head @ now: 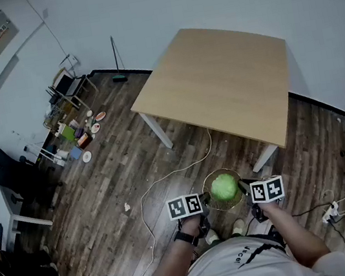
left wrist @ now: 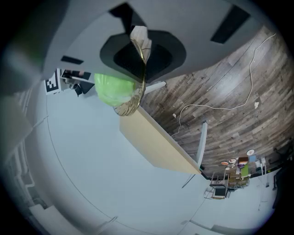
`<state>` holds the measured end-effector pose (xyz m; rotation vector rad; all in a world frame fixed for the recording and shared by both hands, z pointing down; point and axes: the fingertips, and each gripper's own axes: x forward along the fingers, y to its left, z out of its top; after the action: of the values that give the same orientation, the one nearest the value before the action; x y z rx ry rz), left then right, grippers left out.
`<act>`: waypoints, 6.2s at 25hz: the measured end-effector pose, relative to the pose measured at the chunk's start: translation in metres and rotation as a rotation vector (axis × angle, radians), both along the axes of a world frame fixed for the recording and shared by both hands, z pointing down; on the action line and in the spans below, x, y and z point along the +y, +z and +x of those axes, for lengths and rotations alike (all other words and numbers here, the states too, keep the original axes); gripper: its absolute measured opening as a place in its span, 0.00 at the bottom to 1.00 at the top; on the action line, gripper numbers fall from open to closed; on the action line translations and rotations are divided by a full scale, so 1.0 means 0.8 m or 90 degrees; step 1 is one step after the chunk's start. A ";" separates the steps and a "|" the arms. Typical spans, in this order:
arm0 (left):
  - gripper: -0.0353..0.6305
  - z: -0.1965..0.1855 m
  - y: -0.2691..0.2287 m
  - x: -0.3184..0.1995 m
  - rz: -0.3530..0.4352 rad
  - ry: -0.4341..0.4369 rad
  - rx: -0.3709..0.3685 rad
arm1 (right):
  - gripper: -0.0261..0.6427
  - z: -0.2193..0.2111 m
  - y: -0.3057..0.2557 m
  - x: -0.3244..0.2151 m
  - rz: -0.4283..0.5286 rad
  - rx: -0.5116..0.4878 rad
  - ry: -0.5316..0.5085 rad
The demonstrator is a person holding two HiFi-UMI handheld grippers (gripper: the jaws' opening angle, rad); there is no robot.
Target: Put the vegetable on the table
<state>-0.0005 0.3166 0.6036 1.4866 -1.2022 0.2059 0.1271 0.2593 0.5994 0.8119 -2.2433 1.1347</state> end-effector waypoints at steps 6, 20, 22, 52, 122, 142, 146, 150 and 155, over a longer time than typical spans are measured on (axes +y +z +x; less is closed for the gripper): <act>0.09 0.011 -0.004 -0.014 0.002 -0.004 -0.002 | 0.07 0.011 -0.003 -0.016 0.005 -0.004 -0.005; 0.09 0.030 -0.005 -0.039 0.012 -0.034 -0.005 | 0.07 0.025 -0.004 -0.045 0.000 -0.025 -0.021; 0.09 0.029 -0.006 -0.045 0.013 -0.038 -0.007 | 0.07 0.024 -0.005 -0.052 0.001 -0.026 -0.024; 0.09 -0.107 0.039 -0.298 -0.045 0.119 0.009 | 0.07 -0.097 0.039 -0.266 -0.083 0.019 0.112; 0.09 -0.137 0.219 -0.663 -0.127 0.166 -0.032 | 0.08 -0.124 0.220 -0.618 -0.170 0.063 0.133; 0.09 -0.145 0.131 -0.661 -0.047 0.135 -0.029 | 0.07 -0.106 0.139 -0.637 -0.038 0.074 0.093; 0.09 -0.130 0.085 -0.659 0.020 0.155 -0.002 | 0.07 -0.123 0.101 -0.627 0.009 0.055 0.097; 0.08 -0.125 0.035 -0.646 0.093 0.174 0.007 | 0.06 -0.142 0.057 -0.603 0.055 0.030 0.108; 0.07 -0.126 -0.027 -0.624 0.181 0.185 0.012 | 0.06 -0.163 0.007 -0.571 0.106 -0.004 0.144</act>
<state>-0.1015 -0.1825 0.5818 1.9081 -1.0264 0.2221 -0.0030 -0.1976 0.6052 1.1546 -2.3194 1.0583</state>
